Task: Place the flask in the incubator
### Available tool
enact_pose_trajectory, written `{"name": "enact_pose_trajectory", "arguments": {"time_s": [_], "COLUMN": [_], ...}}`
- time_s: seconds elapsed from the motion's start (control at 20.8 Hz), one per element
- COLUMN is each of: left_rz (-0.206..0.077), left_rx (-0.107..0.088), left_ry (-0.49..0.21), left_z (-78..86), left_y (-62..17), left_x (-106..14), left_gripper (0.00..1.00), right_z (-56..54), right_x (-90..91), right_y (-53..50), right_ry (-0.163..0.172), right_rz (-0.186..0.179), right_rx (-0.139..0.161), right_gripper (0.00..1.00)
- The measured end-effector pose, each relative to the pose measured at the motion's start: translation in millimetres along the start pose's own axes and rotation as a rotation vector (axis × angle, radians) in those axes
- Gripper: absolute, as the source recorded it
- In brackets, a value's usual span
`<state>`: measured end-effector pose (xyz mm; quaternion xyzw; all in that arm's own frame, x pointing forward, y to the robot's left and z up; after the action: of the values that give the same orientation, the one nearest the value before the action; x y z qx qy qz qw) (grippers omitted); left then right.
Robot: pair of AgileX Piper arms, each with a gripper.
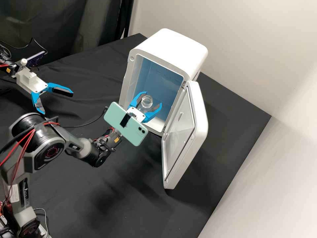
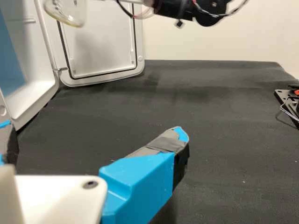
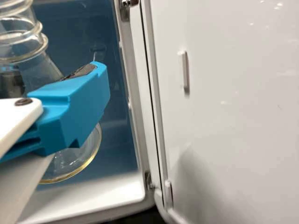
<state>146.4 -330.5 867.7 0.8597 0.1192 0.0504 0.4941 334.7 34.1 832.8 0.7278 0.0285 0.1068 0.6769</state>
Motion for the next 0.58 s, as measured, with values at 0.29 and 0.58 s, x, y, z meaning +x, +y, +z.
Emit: {"name": "enact_pose_trajectory", "arguments": {"time_s": [0.29, 0.58], "left_rz": [-0.002, -0.003], "left_rx": [-0.011, -0.020], "left_ry": [-0.002, -0.019], "left_z": [0.8, 5.2], "left_y": [-1.1, -2.0], "left_x": [2.2, 6.6], "left_gripper": [1.00, 1.00], "right_z": [-5.9, -2.2], "right_x": [45.6, 74.0], "right_y": [-16.4, -41.1], "right_ry": [0.052, 0.020], "right_rz": [0.018, -0.046], "right_rx": [-0.030, -0.081], "right_gripper": [0.00, 0.00]}}
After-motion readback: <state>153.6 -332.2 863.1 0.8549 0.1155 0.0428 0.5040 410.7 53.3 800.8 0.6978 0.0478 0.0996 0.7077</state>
